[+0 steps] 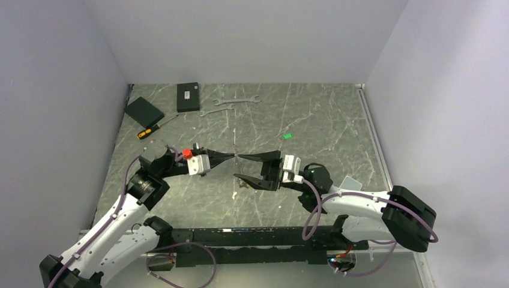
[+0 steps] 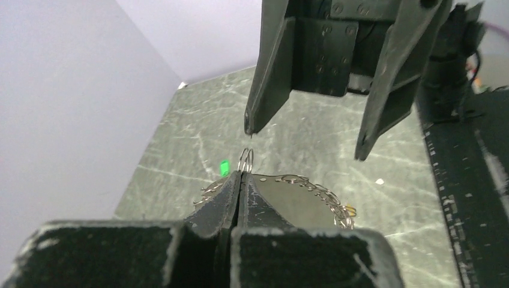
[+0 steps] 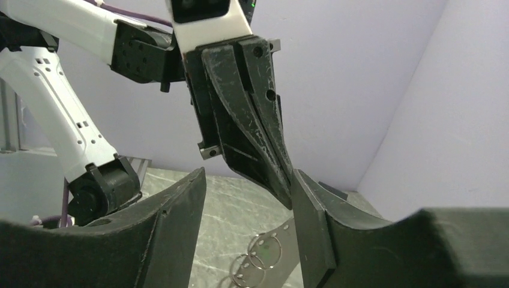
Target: Put the keys on the keyring
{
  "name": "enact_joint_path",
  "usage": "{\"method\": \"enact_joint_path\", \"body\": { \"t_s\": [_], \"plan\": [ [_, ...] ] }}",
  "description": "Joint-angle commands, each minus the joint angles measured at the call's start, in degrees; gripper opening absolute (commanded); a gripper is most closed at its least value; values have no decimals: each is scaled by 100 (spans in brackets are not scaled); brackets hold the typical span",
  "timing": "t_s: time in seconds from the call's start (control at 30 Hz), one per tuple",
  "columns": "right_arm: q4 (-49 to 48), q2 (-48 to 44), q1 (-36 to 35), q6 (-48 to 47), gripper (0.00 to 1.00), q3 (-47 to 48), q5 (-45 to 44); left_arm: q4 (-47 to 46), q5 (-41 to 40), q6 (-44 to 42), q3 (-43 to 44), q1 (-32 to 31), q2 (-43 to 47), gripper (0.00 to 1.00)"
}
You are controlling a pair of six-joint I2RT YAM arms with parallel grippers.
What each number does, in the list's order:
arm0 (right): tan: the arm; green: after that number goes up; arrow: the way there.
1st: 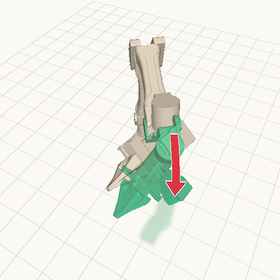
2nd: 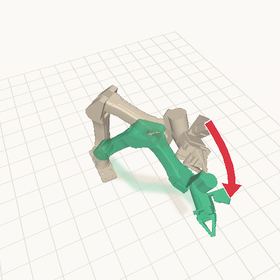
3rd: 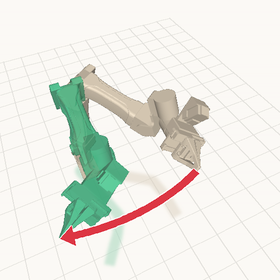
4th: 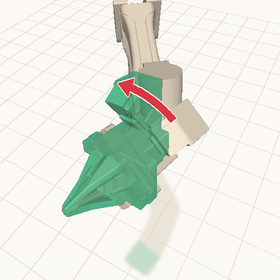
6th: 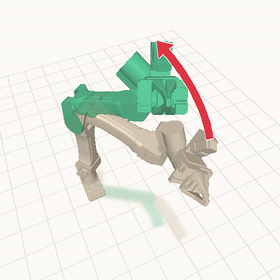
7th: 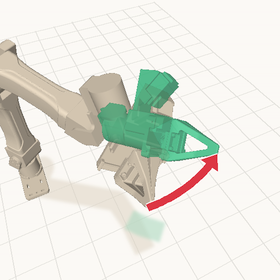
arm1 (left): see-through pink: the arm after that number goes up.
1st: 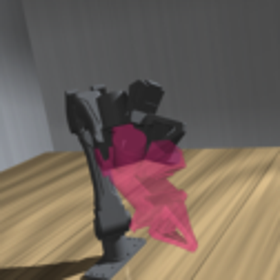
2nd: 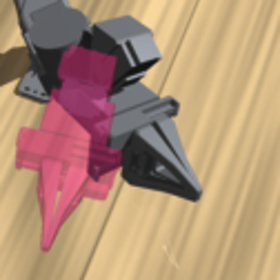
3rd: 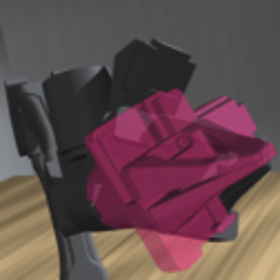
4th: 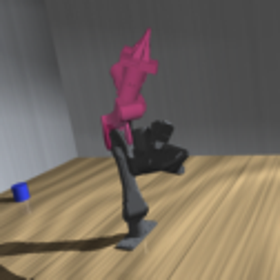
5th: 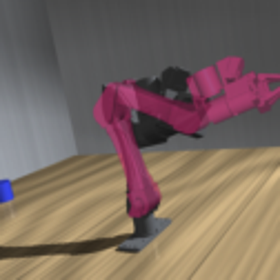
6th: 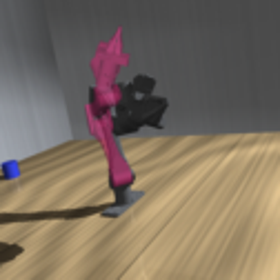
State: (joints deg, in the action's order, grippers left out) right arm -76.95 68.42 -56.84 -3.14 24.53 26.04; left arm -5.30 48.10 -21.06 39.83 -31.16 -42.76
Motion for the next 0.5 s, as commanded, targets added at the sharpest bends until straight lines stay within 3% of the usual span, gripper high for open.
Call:
{"method": "enact_joint_path", "body": {
  "t_s": [0.0, 0.1, 0.2, 0.27, 0.37, 0.47],
  "plan": [
    [282, -381, -20, 106, 59, -87, -303, -647, -305, -1371, -447, -13, 194, 0],
    [962, -827, -20, 172, 63, -167, -1321, -961, -493, -2300, -980, -11, 336, 0],
    [2047, -1191, -9, 557, 67, 119, -2660, -535, -533, -3385, -1150, -33, 356, 0],
    [3240, -1223, 9, 832, 67, 644, -3628, -232, -538, -4055, -1184, -99, 364, 0],
    [5137, -939, 209, 1474, 68, 1609, -4978, -256, -723, -4409, -1346, -225, 468, 0],
    [6540, -506, 531, 1946, 70, 2286, -5283, -32, -1077, -4795, -1422, -382, 589, 0]
  ]
}}
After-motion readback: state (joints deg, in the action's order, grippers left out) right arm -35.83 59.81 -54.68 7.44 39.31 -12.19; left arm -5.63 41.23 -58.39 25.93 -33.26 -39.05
